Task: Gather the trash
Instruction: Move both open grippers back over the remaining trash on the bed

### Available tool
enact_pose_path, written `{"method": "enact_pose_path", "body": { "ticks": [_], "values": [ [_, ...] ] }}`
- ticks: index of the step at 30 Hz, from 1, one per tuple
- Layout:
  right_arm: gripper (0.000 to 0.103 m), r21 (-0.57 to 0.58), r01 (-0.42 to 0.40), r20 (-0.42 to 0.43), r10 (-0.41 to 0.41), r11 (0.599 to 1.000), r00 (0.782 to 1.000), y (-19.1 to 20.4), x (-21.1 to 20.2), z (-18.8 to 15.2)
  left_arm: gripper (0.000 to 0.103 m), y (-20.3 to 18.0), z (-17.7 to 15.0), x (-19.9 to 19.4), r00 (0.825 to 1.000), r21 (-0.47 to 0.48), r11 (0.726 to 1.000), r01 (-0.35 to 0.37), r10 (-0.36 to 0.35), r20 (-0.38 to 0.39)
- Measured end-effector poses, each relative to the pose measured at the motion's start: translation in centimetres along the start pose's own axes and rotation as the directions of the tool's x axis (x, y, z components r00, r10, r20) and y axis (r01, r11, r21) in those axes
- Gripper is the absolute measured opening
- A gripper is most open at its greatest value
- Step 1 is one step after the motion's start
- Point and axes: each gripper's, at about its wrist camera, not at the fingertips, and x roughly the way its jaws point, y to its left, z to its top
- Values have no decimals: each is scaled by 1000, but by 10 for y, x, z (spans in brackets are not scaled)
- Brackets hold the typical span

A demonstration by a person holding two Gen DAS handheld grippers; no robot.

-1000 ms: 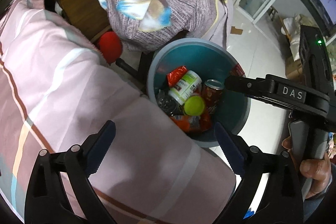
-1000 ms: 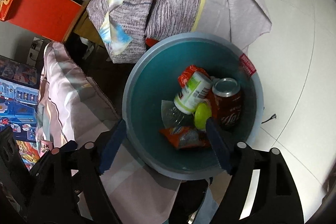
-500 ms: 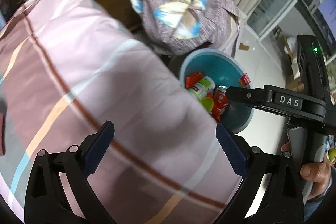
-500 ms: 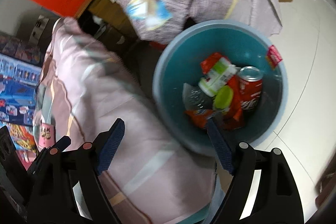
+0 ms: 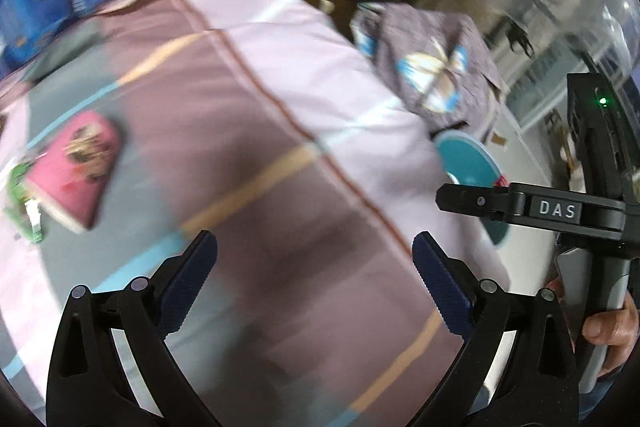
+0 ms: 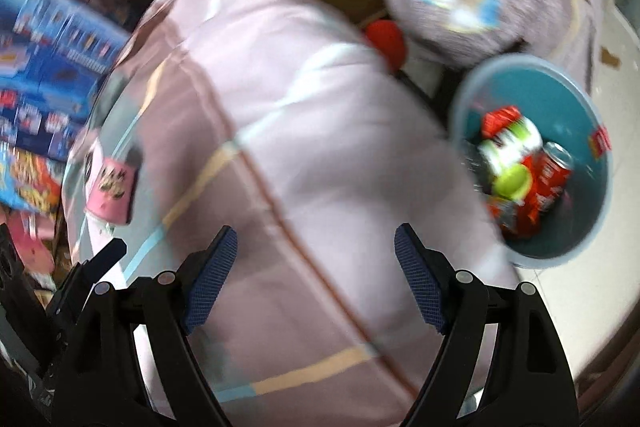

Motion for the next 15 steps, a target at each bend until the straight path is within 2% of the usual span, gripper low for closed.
{"method": "enact_pose_path", "body": {
  "ticks": [3,6,11,15],
  "values": [
    [77,-59,-2,-20,1,998,1000,43,10,1,98,38,-5,-17,999,-43,999,-28,29,25],
    [77,-120,0,-37,-4,993,999,85,21,4,98,81,-16,-37,995,-80,993,-85,89,50],
    [77,-208,2,-77,-19,978,997,154,46,18,99,155,-33,-56,982,-167,973,-161,175,71],
    [77,-254,-3,-96,-22,967,995,205,67,31,99,204,-40,-61,975,-227,956,-187,209,75]
  ]
}}
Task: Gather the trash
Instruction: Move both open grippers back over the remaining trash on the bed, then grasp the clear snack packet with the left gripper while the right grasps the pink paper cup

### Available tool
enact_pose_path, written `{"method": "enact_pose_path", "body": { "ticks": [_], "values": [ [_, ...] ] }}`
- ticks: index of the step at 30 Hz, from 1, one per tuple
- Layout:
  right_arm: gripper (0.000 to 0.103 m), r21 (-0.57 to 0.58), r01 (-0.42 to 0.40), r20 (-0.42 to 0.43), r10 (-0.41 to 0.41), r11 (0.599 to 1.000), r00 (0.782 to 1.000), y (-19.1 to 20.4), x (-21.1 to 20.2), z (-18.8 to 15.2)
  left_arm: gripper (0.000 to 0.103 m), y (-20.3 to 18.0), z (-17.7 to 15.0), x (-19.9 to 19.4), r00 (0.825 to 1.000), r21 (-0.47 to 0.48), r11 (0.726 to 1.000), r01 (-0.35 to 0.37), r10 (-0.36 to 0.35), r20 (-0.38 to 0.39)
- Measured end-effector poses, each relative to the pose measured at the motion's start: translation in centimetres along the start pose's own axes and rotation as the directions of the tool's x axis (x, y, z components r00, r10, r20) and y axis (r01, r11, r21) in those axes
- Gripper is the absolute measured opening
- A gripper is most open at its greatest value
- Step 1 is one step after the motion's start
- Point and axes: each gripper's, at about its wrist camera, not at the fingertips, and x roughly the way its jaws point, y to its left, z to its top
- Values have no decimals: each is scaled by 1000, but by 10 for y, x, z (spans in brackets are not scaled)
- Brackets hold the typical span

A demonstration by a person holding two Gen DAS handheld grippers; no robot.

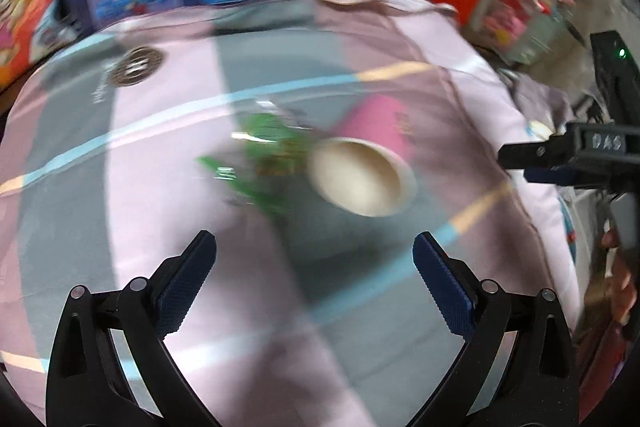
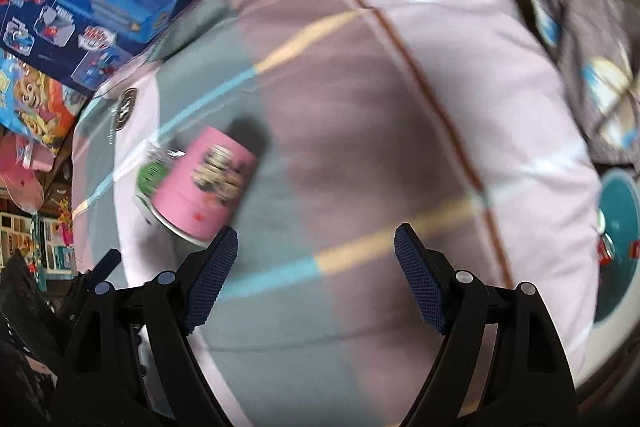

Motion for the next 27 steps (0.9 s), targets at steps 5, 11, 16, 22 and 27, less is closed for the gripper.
{"method": "enact_pose_path", "body": {
  "ticks": [5,11,16,22,27],
  "values": [
    [77,-2,-11,-39,11,1000,999,36,26,21,99,32,10,12,1000,-11,1000,-9,9,10],
    [80,33,-42,-88,45,999,995,62,57,32,99,45,17,32,999,19,999,28,-27,-24],
    [81,60,-69,-96,74,996,993,71,71,41,99,52,18,46,998,5,999,39,-39,-53],
    [81,63,-107,-122,114,992,986,85,82,48,99,61,20,51,998,-9,999,44,-44,-51],
    [74,64,-99,-142,107,993,984,84,98,43,99,63,25,56,998,-18,999,37,-38,-54]
  ]
}}
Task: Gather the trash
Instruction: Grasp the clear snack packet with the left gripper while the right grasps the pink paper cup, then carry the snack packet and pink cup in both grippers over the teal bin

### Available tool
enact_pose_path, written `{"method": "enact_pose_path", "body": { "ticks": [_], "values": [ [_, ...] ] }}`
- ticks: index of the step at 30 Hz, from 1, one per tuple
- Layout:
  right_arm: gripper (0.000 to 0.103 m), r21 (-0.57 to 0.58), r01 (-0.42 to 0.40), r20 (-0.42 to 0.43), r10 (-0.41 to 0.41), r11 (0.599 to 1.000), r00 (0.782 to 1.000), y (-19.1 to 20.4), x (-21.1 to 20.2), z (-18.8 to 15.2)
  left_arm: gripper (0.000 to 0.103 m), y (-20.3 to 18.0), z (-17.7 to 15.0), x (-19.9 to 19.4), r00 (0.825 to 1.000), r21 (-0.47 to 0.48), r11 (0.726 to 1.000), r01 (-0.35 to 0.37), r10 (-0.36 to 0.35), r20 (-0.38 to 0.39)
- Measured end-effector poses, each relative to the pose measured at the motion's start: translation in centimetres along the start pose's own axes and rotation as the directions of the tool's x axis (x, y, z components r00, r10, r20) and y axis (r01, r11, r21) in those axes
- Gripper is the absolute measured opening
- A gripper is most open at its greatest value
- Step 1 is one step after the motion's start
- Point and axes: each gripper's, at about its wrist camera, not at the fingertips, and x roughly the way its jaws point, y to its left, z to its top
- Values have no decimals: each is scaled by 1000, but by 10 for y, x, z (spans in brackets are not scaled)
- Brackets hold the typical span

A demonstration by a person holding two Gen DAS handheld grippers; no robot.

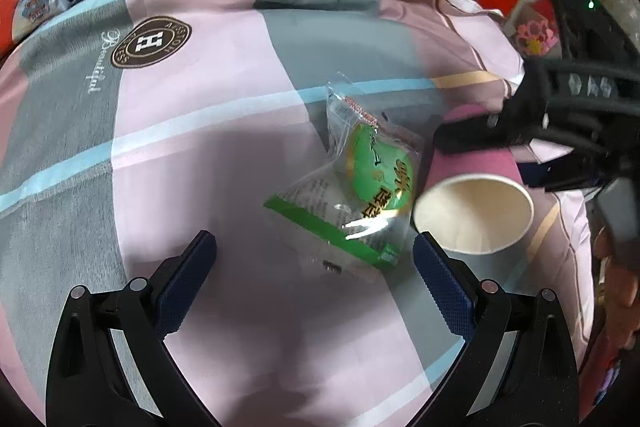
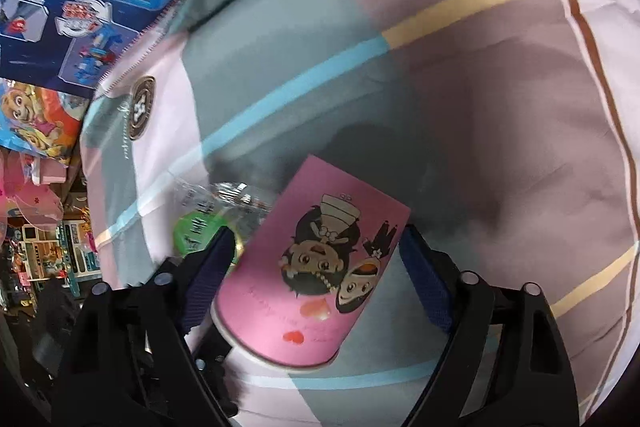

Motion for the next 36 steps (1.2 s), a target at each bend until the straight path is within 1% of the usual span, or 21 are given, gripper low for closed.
{"method": "enact_pose_path", "body": {
  "ticks": [1,2,3,5,8,11,13,14,15,16,17,19,20,25,30,33,36],
  "values": [
    [70,-11,-2,11,2,1000,1000,0,-1,-1,99,-2,1,2,1000,7,1000,-4,4,-1],
    [64,-31,17,24,-16,999,1000,1,-3,-1,99,-5,3,3,1000,14,1000,-11,11,-3],
    [62,-68,56,51,-53,996,997,4,-8,-1,99,-6,4,5,1000,19,1000,-16,16,-2],
    [61,-89,91,89,-83,992,993,2,-18,0,99,-9,8,7,1000,24,1000,-10,10,-4],
    [61,-88,111,119,-101,990,988,-9,-31,1,99,-15,13,12,1000,32,999,-16,16,-2],
    [61,-91,114,132,-101,989,986,-19,-39,-1,99,-22,16,19,998,57,997,-56,56,5],
    [61,-93,119,142,-106,988,984,-25,-44,-4,99,-26,18,21,998,65,995,-69,69,10],
    [61,-90,118,144,-104,989,984,-31,-47,-6,97,-27,18,22,997,67,995,-72,71,12],
    [61,-87,115,146,-102,990,984,-33,-48,-7,88,-30,18,22,996,74,994,-83,82,19],
    [61,-84,112,149,-99,990,984,-37,-51,-9,85,-34,18,22,994,86,990,-109,108,25],
    [61,-83,112,152,-98,990,983,-41,-53,-11,78,-35,19,22,994,89,990,-112,110,23],
    [61,-79,107,162,-93,991,982,-51,-59,-15,73,-41,17,18,994,91,990,-112,111,19],
    [61,-78,102,165,-88,992,982,-54,-61,-17,69,-44,16,16,994,95,989,-112,111,16],
    [61,-55,63,191,-52,996,980,-83,-83,-31,69,-79,8,5,995,147,984,-99,98,12],
    [61,-8,26,228,-23,1000,973,-122,-109,-46,69,-127,-2,-5,999,194,980,-52,51,10],
    [61,34,6,253,-15,999,967,-154,-125,-57,69,-158,-6,-7,1000,227,974,-29,28,5],
    [61,81,2,283,-25,997,959,-195,-144,-75,69,-192,-12,-7,1000,264,965,-9,11,-6]
  ]
}}
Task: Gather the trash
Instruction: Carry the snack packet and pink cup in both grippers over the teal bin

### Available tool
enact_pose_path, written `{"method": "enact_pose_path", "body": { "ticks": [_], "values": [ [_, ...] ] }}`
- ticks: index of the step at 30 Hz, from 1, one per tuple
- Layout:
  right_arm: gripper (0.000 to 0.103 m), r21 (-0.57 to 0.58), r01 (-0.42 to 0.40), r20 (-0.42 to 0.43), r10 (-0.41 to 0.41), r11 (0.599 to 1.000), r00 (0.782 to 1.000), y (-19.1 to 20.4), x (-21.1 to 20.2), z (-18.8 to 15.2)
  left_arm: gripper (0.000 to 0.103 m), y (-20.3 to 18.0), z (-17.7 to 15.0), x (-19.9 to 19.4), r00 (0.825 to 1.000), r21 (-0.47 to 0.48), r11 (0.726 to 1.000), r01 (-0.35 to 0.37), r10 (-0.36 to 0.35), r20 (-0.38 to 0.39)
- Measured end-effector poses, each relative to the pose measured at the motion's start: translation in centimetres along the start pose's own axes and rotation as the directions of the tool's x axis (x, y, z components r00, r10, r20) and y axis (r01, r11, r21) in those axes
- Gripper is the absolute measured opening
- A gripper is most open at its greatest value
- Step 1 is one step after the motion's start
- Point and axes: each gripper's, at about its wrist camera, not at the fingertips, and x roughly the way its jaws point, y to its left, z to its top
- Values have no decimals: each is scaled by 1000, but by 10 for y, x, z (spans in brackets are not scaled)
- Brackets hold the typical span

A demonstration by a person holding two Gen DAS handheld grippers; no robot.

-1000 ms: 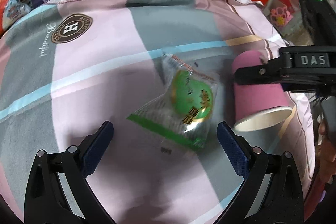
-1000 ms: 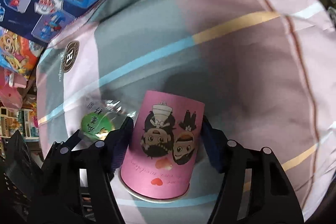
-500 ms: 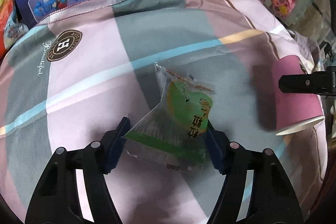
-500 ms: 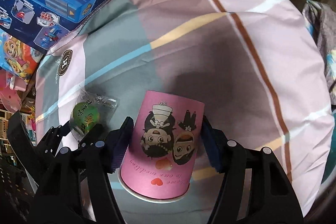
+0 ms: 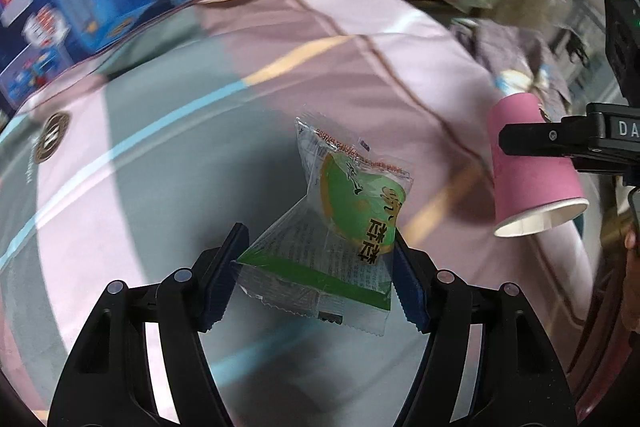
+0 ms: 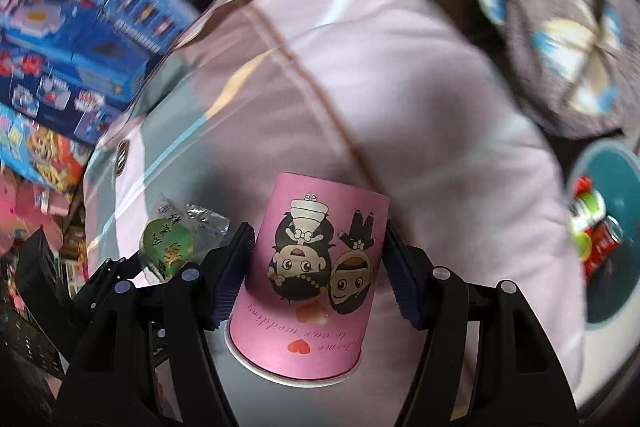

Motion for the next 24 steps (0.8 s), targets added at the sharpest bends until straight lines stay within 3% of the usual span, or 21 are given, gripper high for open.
{"method": "enact_pose_path", "body": {
  "ticks": [9,18,24],
  "values": [
    [61,156,-4,104,-12,988,995,-120,-58,-31,69,-113,14,9,998,125,990,67,-64,-28],
    [61,277,4,211,-65,961,975,-227,-118,-60,69,-224,13,12,992,259,959,119,-107,-59],
    [61,357,-12,249,-83,934,965,-286,-143,-76,69,-278,13,20,989,318,937,142,-119,-90]
  ]
}}
